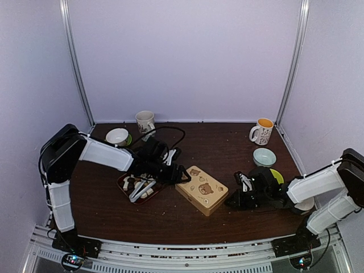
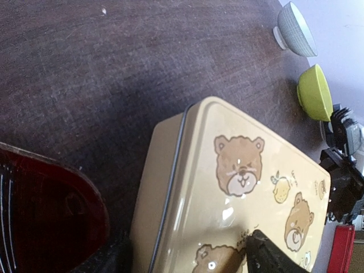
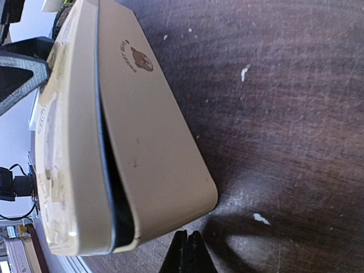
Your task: Pack the chocolate
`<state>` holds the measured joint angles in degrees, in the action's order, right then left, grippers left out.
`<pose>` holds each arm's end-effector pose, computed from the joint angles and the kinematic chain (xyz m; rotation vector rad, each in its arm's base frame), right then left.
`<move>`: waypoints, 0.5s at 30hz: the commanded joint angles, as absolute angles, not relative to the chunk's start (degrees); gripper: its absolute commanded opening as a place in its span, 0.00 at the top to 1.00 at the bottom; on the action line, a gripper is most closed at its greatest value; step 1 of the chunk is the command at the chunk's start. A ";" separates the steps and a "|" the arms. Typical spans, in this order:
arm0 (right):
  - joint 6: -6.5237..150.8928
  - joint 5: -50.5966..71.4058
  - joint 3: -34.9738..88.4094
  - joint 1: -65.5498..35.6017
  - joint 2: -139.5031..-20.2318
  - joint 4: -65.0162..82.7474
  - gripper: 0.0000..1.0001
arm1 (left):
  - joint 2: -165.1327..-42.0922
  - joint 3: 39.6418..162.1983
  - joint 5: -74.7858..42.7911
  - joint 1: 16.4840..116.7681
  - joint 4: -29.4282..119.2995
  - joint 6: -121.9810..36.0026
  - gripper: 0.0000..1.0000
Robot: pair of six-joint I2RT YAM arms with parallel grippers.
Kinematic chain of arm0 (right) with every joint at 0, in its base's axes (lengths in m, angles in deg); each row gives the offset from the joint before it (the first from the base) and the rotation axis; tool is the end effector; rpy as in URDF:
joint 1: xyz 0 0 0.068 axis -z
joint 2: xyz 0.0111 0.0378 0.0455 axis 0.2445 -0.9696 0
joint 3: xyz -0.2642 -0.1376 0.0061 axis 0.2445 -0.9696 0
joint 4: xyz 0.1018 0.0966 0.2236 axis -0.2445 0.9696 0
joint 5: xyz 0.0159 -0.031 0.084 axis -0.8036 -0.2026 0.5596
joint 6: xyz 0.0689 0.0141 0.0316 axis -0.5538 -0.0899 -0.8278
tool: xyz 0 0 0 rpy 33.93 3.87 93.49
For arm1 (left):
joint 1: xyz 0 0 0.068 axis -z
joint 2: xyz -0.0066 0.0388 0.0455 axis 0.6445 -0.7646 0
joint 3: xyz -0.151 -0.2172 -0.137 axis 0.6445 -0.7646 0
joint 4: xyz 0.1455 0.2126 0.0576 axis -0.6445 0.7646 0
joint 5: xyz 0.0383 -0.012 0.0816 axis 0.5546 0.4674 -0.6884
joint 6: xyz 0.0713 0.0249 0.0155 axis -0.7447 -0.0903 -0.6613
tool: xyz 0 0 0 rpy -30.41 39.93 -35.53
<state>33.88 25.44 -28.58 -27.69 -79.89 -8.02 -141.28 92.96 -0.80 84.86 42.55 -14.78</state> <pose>0.1653 0.1818 0.1188 -0.1441 2.6020 1.1276 0.2926 -0.3265 0.1392 0.3370 2.5736 -1.1290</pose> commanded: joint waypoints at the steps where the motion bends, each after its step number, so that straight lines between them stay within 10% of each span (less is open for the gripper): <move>1: 36.20 24.06 -28.19 -26.28 -76.06 -3.82 1.00 | -139.21 93.90 -4.85 84.16 47.86 -15.44 0.26; 9: 32.97 22.73 -29.88 -26.19 -68.60 -0.29 0.93 | -136.29 98.16 -8.28 83.04 55.25 -19.64 0.15; 15: 25.81 21.00 -31.92 -28.17 -62.45 -1.90 0.69 | -135.03 99.39 -7.75 82.86 57.37 -22.20 0.14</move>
<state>30.97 23.54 -30.61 -26.82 -65.61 -1.36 -136.93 97.76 -6.96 83.37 55.03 -19.11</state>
